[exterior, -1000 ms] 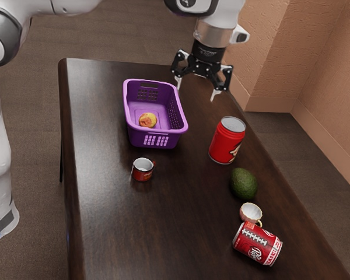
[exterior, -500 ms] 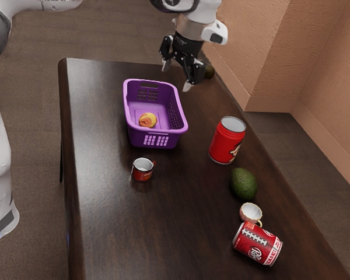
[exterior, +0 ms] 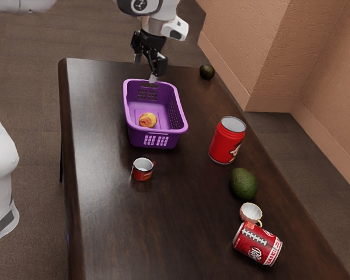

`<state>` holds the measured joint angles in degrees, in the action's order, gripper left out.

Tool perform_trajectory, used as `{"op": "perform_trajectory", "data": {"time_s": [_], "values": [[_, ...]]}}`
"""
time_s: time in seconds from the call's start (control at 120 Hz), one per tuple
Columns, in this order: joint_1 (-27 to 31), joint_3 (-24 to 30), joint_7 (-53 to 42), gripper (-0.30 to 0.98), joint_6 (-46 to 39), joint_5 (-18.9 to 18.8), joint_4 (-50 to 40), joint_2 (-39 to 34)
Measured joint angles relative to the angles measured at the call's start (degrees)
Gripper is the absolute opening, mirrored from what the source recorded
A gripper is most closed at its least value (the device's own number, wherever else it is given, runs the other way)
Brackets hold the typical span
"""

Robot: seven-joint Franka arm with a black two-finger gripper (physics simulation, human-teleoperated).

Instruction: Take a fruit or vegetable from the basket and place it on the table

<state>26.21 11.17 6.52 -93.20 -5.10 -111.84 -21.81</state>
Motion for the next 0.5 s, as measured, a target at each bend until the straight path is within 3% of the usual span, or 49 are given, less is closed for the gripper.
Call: {"op": "perform_trajectory", "data": {"time_s": [0.225,0.5], "values": [[1.21,0.15,-8.56,0.69,-2.75,0.14,-1.35,0.72],[0.51,0.59,-16.44,0.69,-15.53,5.49,-14.21,-2.26]]}}
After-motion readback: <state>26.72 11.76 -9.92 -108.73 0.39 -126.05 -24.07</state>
